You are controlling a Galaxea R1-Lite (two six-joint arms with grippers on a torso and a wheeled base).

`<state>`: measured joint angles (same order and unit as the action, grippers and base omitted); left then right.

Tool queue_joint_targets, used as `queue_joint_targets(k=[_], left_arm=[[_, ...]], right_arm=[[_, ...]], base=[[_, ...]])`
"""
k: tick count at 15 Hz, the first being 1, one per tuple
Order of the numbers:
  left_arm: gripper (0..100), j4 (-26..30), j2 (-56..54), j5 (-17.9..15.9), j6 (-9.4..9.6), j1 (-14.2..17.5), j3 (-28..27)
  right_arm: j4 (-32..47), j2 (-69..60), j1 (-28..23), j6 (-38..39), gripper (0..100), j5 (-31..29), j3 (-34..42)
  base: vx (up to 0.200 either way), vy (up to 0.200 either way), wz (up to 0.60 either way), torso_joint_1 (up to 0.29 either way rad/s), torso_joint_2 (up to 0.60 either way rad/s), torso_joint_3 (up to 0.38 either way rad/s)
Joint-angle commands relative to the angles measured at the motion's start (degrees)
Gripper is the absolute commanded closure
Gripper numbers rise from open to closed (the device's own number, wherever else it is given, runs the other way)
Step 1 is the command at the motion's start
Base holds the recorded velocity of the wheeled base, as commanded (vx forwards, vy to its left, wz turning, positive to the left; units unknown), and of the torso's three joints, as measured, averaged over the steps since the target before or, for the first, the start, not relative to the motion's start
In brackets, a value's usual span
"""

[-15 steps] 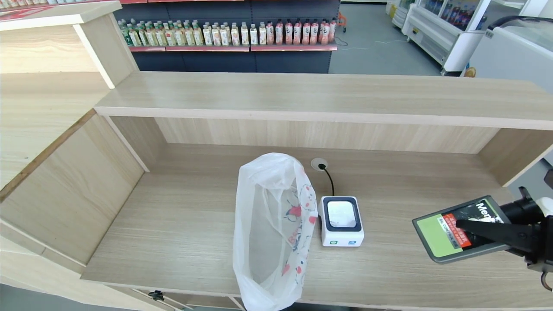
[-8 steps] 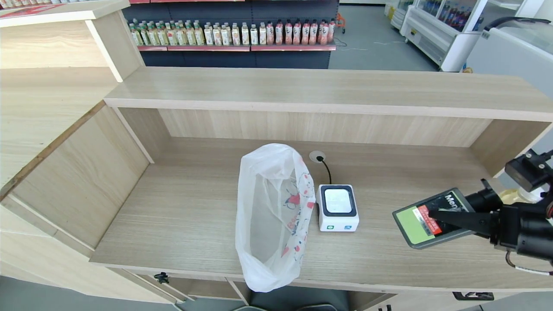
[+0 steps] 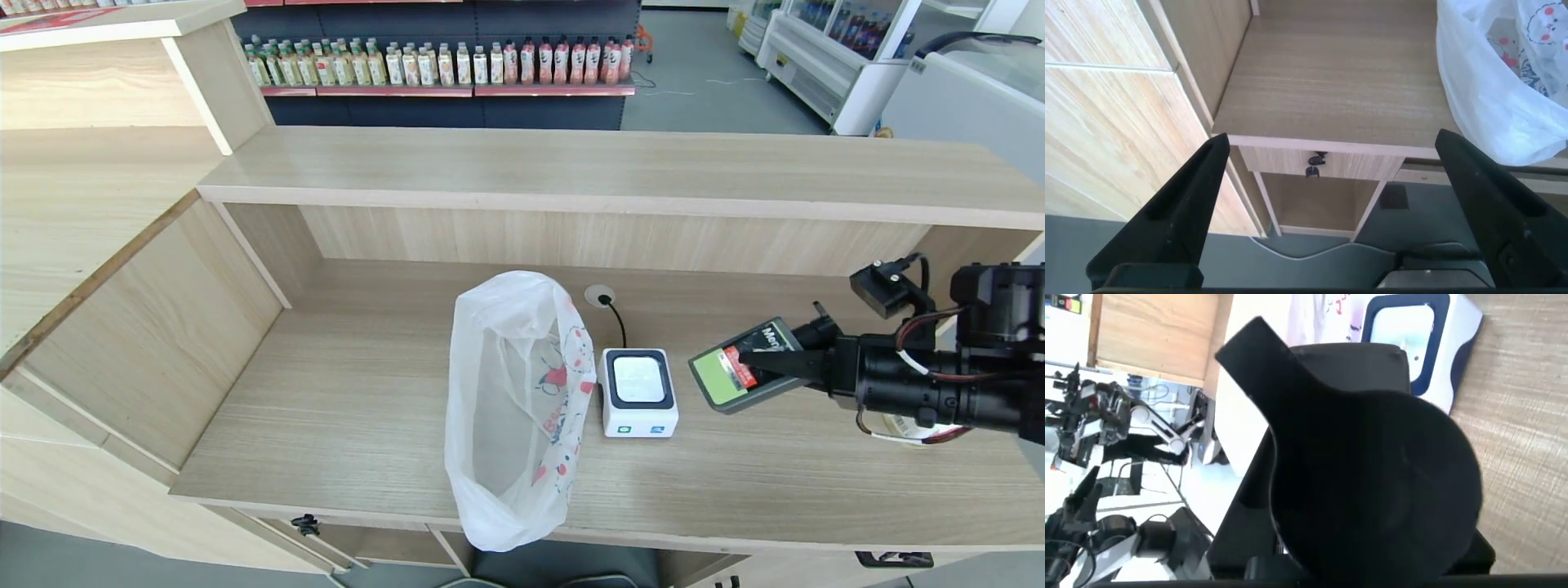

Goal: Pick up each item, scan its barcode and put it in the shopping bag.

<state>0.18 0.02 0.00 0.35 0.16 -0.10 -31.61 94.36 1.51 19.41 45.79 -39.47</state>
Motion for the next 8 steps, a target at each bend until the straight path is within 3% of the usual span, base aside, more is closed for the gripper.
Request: queue_joint_targets(k=[1,8], left_arm=[[0,0.0,0.0,0.0,0.00,0.0,0.0],[0,0.0,0.0,0.0,0.09,0.0,0.0]], right_arm=[[-2.0,7.1,1.5,-0.1,100,-1.4,-2.8],[-9.2,13.8,2.8,-1.3,100,-4.2,-3.0]], base=[[0.000,0.000,0.00,0.000,0.00,0.000],[0.000,0.000,0.00,0.000,0.00,0.000]])
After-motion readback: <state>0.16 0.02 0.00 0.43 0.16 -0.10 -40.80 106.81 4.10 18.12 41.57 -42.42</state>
